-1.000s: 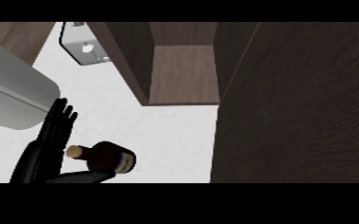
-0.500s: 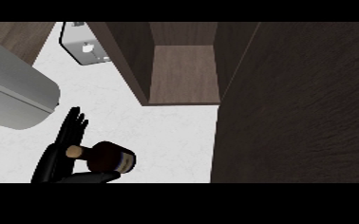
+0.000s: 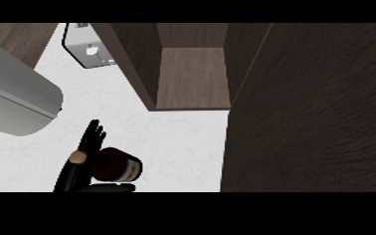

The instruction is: Pick up the wine, place it into the cabinet and close the cabinet

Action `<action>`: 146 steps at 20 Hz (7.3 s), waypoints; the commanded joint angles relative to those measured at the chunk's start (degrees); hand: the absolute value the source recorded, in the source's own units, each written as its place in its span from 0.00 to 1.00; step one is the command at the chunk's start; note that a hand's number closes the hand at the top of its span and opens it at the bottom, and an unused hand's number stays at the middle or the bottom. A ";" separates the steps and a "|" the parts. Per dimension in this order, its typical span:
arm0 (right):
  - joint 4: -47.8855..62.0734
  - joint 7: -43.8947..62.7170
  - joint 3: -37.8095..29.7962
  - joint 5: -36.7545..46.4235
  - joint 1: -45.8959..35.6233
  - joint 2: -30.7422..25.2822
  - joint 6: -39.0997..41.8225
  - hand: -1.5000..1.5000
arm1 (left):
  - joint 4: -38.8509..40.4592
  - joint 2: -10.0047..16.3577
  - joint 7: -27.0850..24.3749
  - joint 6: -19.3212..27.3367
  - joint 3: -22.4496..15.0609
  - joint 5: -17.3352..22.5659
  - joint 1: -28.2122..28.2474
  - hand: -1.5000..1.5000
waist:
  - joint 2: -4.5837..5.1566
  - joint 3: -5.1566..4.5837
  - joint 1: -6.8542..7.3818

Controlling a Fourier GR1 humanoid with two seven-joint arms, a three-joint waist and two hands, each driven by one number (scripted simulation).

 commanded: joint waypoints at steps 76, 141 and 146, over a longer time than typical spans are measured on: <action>-10.11 7.40 -3.99 -4.99 -0.21 0.20 1.19 0.00 | -8.37 -8.89 1.20 15.31 -9.95 9.78 -21.81 1.00 | 0.03 0.06 -0.10; -7.08 -0.60 -5.08 -6.81 7.56 4.76 9.83 0.00 | 70.20 -7.80 -20.74 28.67 -7.79 37.42 -77.93 1.00 | 0.81 0.04 -2.42; -6.72 -1.69 -6.25 -7.45 8.21 4.79 10.42 0.00 | 75.76 -5.37 -20.81 33.11 -10.48 32.98 -78.74 0.00 | 0.76 0.08 -2.36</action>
